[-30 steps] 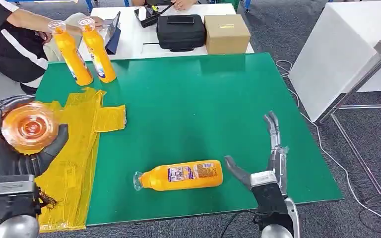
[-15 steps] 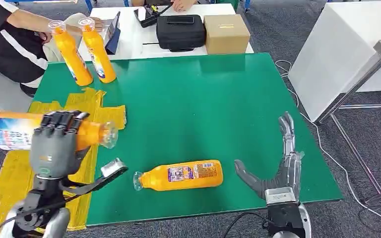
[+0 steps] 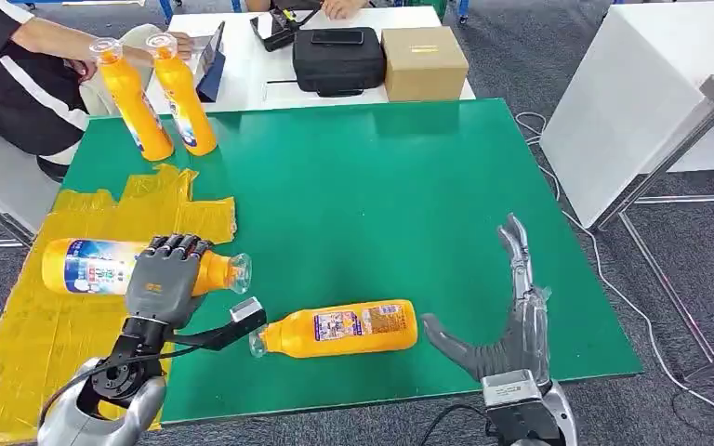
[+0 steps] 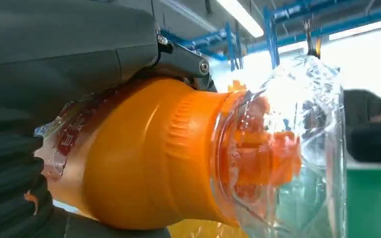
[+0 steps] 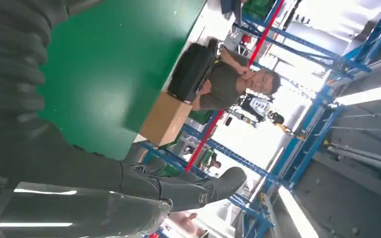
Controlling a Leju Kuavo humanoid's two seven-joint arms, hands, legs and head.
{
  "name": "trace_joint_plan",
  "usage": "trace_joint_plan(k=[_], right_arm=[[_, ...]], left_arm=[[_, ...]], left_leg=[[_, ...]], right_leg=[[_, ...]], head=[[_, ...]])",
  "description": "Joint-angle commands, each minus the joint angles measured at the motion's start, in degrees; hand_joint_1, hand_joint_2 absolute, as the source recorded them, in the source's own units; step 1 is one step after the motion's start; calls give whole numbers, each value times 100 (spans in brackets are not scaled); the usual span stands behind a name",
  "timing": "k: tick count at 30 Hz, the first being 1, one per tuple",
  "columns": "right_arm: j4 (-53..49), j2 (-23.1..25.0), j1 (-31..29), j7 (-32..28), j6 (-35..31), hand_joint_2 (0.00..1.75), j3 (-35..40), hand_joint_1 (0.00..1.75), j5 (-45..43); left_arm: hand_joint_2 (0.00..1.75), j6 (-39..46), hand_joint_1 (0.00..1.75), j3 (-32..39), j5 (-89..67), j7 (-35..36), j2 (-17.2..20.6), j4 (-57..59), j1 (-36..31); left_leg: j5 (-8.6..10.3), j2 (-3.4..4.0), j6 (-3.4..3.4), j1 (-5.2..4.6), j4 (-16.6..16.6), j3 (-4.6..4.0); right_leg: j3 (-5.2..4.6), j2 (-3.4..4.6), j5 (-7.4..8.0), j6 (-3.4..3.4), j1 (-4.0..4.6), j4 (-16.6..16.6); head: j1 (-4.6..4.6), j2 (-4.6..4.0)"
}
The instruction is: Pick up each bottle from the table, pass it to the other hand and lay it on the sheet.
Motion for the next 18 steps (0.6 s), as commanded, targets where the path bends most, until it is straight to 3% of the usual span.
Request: trace_joint_plan(k=[1, 9, 13, 17, 18], right_arm=[[51, -131, -112, 17, 54, 175, 212, 0, 31], [59, -172, -258, 37, 306, 175, 390, 0, 175], [129, -132, -355, 61, 400, 175, 460, 0, 204], [185, -153, -388, 93, 624, 175, 458, 0, 231], [186, -142, -387, 101, 645, 175, 449, 0, 243]], left_arm=[[175, -41, 169, -120, 308, -29, -113, 1002, -451], [175, -148, 159, -38, 562, 57, -79, 1045, -444], [175, -193, 173, 20, 647, 104, -71, 1299, -415], [175, -306, 175, 28, 810, 124, -123, 1636, -478], [175, -317, 161, 25, 823, 131, -126, 1672, -493]], left_leg=[[-5, -22, -14, 4, -3, 17], [-3, -10, -13, 2, -3, 11], [-4, -8, -15, 4, -4, 15], [-4, -8, -15, 3, -8, 20], [-2, -7, -11, 2, -7, 14]], right_leg=[[23, 0, -6, -4, 1, -7], [12, 9, -2, -5, 0, -4], [17, 13, -2, -6, 1, -5], [22, 12, -2, -6, 1, -9], [16, 8, -1, -4, 0, -7]], head=[[-2, 0], [0, 0], [0, 0], [-2, 2], [0, 0]])
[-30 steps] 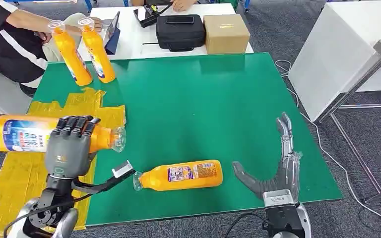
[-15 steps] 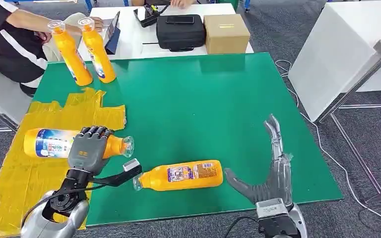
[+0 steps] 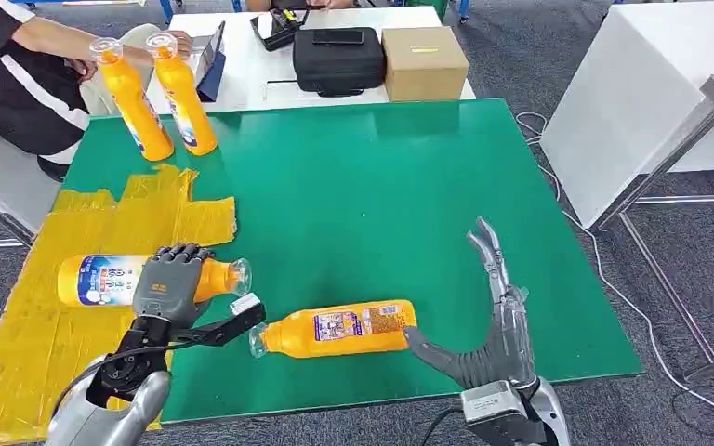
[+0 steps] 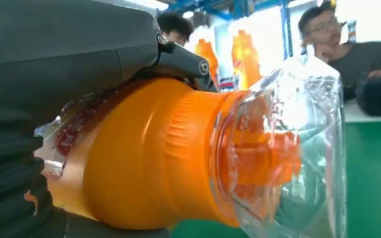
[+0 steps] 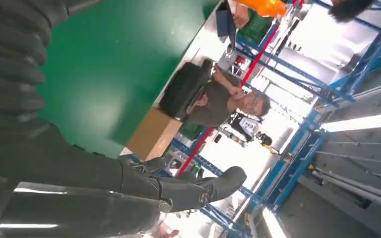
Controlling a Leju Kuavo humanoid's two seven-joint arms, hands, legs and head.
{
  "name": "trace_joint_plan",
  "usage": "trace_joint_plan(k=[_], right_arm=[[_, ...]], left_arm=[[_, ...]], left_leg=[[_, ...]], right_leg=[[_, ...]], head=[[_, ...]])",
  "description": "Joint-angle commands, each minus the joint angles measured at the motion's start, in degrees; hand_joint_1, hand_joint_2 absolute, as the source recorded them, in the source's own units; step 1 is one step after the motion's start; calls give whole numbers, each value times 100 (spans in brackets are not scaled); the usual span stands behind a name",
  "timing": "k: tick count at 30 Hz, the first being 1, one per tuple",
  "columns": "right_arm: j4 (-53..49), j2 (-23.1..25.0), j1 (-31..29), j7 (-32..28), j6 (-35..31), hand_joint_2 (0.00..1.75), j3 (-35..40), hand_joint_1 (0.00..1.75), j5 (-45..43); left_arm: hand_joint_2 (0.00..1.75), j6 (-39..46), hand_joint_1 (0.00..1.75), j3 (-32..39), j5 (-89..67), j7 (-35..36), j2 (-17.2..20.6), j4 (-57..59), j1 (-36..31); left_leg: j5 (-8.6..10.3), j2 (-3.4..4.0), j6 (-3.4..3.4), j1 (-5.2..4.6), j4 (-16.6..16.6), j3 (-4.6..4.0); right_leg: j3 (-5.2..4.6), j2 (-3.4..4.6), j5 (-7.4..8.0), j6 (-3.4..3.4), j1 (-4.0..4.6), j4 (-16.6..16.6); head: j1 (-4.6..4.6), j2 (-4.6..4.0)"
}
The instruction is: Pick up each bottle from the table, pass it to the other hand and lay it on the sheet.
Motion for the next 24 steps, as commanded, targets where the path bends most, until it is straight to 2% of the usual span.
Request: trace_joint_plan(k=[1, 2, 3, 4, 7, 9, 16, 24], right_arm=[[201, -44, -289, 97, 359, 175, 182, 0, 88], [193, -28, -293, 104, 382, 175, 171, 0, 101], [182, -2, -370, 125, 496, 175, 179, 0, 127], [181, 11, -398, 138, 516, 175, 181, 0, 129], [240, -5, -398, 142, 619, 175, 215, 0, 151], [374, -8, -448, 114, 619, 175, 281, 0, 151], [601, -75, -581, 101, 541, 175, 472, 0, 143], [565, -253, -491, 140, 416, 175, 407, 0, 127]], left_arm=[[175, -197, 140, 49, 278, 84, -83, 1067, -361], [175, -209, 110, 53, 298, 90, -84, 1092, -373], [175, -268, 63, 71, 332, 117, -72, 1196, -428], [175, -275, 38, 71, 332, 116, -59, 1215, -441], [175, -334, 33, 153, 362, 135, -55, 1302, -328], [175, -465, 0, 252, 364, 174, -66, 1431, -271], [175, -635, 0, 361, 347, 145, -2, 1694, -207], [175, -875, 0, 422, 425, 136, -58, 1117, 1]], left_leg=[[-6, -11, -17, 6, -7, 25], [-2, -9, -10, 2, -5, 13], [-5, -12, -16, 5, -6, 23], [-2, -9, -12, 4, -3, 13], [-3, -8, -14, 4, -4, 18], [-3, -5, -15, 3, -8, 22], [-5, 4, -16, 5, -12, 28], [-3, -3, -12, 3, -8, 23]], right_leg=[[27, 13, -4, -6, 2, -11], [14, 7, -2, -3, 0, -6], [25, 11, -3, -5, 2, -9], [13, 9, -1, -4, 2, -6], [19, 13, -2, -6, 1, -6], [22, 16, -1, -5, 0, -9], [28, 25, 0, -6, 2, -14], [28, 16, 1, -3, 0, -10]], head=[[2, 0], [2, -2], [0, -2], [4, -2], [4, 0], [4, -2], [4, -2], [2, -2]])
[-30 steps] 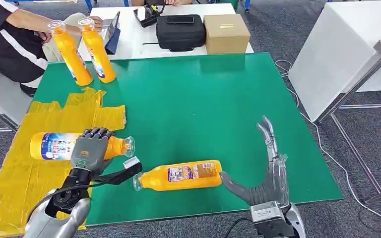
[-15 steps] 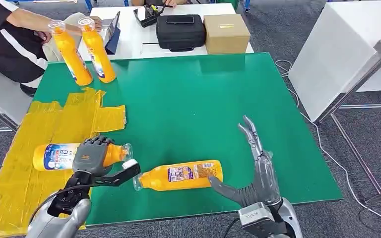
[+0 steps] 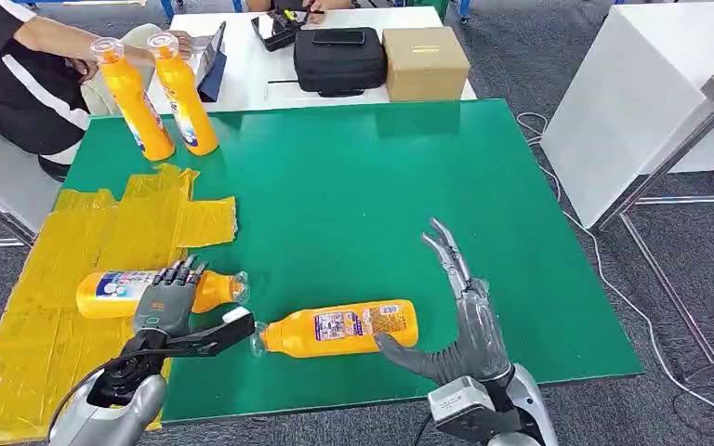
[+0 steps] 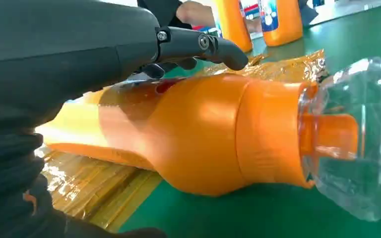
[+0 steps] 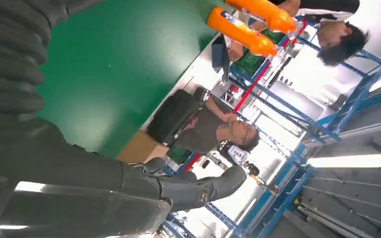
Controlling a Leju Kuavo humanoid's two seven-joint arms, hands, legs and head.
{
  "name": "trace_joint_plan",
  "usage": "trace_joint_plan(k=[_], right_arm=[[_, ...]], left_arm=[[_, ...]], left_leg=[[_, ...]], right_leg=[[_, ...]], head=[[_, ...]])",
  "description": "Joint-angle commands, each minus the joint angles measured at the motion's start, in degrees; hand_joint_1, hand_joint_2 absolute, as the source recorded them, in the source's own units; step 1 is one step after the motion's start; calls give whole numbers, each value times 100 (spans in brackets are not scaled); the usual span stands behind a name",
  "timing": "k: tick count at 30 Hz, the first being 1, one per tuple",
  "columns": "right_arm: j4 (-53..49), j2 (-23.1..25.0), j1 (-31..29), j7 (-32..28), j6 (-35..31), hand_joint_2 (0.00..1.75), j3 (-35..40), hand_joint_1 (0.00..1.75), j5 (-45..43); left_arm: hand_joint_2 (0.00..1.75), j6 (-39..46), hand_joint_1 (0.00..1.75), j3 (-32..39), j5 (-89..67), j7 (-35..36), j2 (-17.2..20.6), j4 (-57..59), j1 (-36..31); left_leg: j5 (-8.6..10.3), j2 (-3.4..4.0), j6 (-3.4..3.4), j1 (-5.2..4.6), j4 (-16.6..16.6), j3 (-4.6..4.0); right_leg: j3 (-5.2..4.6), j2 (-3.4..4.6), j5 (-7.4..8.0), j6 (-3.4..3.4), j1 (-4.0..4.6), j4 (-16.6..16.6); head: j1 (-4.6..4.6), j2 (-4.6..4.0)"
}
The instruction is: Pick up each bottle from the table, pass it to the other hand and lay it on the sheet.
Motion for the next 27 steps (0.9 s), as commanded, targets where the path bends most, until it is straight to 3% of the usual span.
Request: trace_joint_plan(k=[1, 9, 10, 11, 12, 14, 26, 27], right_arm=[[343, -185, -104, 84, -101, 175, 76, 0, -17], [217, -117, 63, 341, -54, 175, -95, 0, 368], [144, -75, 151, 600, 49, 175, -210, 0, 775], [-6, -51, 320, 929, 151, 175, -360, 0, 1261], [-79, -61, 407, 1120, 220, 175, -449, 0, 1511], [-120, -60, 479, 1139, 257, 175, -547, 0, 1579], [-72, -27, 448, 1119, 262, 175, -549, 0, 1584], [-65, -20, 463, 1268, 292, 175, -577, 0, 1837]], left_arm=[[175, -206, 0, 167, 46, 18, -60, -122, 146], [175, -92, 0, 191, 123, -48, -93, -816, 392], [0, 226, 0, 138, 177, -227, -119, -1245, 489], [0, 632, 0, 57, 486, -504, -184, -1983, 674], [175, 618, 0, -104, 478, -523, -149, -2591, 801], [175, 281, 0, -295, 498, -222, -49, -3368, 957], [175, 358, 0, -272, 546, -252, -6, -3185, 932], [175, 737, 0, -307, 696, -547, -2, -3269, 944]], left_leg=[[-4, 1, -14, 3, -7, 22], [-4, -3, -9, 4, -2, 18], [-5, -8, -11, 3, -2, 21], [-10, -17, -15, 6, 2, 24], [-7, -9, -13, 6, 2, 19], [-11, -19, -12, 7, 13, 7], [-4, -6, -13, 4, -2, 15], [-4, -4, -10, 2, -2, 14]], right_leg=[[19, 24, 2, -4, 0, -10], [16, 9, -2, -3, 3, -7], [19, 8, -4, -3, 1, -6], [26, 7, -9, -4, 3, -6], [18, 11, -5, -4, 4, -5], [9, 2, -11, -2, 5, 3], [9, 11, -3, -5, 2, -6], [7, 11, -3, -4, 1, -5]], head=[[0, 0], [-2, 0], [0, 0], [0, 0], [0, 2], [0, 0], [-2, 0], [0, 0]])
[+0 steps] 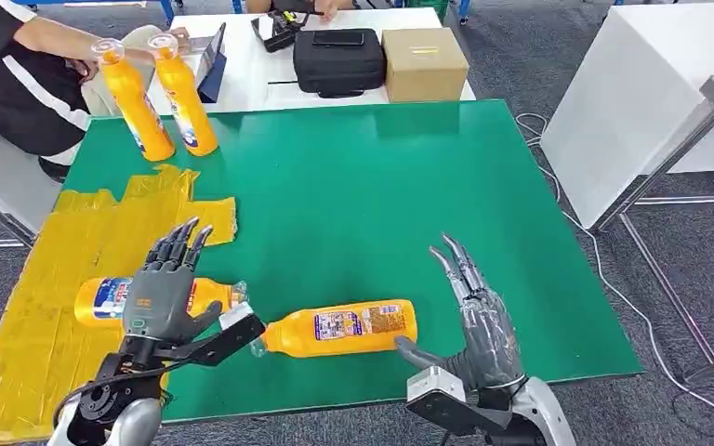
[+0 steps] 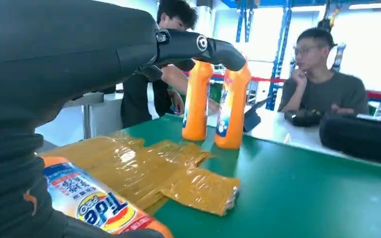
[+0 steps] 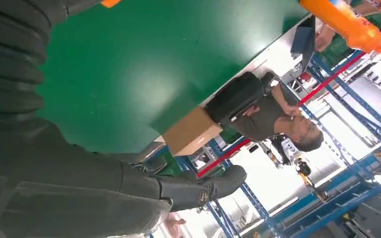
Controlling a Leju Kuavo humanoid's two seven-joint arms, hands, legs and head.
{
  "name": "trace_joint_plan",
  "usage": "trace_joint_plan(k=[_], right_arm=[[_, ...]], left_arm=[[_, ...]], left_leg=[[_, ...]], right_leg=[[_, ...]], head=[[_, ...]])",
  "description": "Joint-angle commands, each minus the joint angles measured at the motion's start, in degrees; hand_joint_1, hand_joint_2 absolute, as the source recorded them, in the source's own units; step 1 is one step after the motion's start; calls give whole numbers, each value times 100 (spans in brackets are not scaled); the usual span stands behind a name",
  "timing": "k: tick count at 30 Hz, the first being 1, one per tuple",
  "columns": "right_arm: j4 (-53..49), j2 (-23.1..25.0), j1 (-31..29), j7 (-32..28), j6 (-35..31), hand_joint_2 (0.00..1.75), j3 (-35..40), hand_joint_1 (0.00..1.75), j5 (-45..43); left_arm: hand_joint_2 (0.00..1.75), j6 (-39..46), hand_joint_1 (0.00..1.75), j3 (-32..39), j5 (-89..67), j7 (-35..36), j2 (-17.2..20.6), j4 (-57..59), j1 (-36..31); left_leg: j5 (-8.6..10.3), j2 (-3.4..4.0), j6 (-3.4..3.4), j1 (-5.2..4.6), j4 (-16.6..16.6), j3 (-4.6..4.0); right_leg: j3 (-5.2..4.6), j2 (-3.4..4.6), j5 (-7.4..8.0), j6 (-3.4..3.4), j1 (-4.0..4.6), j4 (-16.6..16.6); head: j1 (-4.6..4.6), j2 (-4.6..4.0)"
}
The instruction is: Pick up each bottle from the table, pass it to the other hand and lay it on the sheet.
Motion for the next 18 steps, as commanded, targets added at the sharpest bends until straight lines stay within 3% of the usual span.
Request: trace_joint_plan(k=[1, 6, 10, 12, 14, 18], right_arm=[[37, 100, 43, 275, 60, 175, -194, 0, 505], [230, 135, -31, 534, 338, 175, 49, 0, 1375], [290, 176, -104, 591, 405, 175, 103, 0, 1595], [455, 153, -336, 673, 946, 175, 327, 0, 2409], [779, 194, -612, 675, 1219, 175, 532, 0, 2754], [1254, 116, -1088, 294, 2143, 175, 870, 0, 2002]], left_arm=[[175, 501, 0, -239, 115, -344, 111, -573, 90], [175, 1326, 0, -433, -2243, 345, 393, -2194, 844], [175, 1426, 0, -472, -2286, 298, 504, -2355, 970], [175, 1226, 0, -1224, -824, -125, 839, -2269, 997], [175, 1295, 0, -1212, -433, -287, 814, -1900, 1033], [175, 1544, 0, -1312, -687, -415, 778, -1657, 913]], left_leg=[[-7, -10, -15, 4, -3, 15], [-19, 8, -16, 7, 4, 14], [-14, 15, -18, 6, -4, 13], [-7, 3, -11, 4, -5, 1], [-7, 10, -16, 4, -12, 14], [-3, 17, -18, 6, -20, 25]], right_leg=[[16, 12, -6, -6, 2, -5], [11, 32, -11, -5, 4, 0], [8, 36, -4, -7, 4, -4], [-1, 14, -2, -5, 2, -5], [8, 29, 1, -8, 2, -11], [16, 40, 8, -8, 3, -18]], head=[[2, 0], [2, 0], [2, 0], [4, 0], [2, 0], [4, 0]])
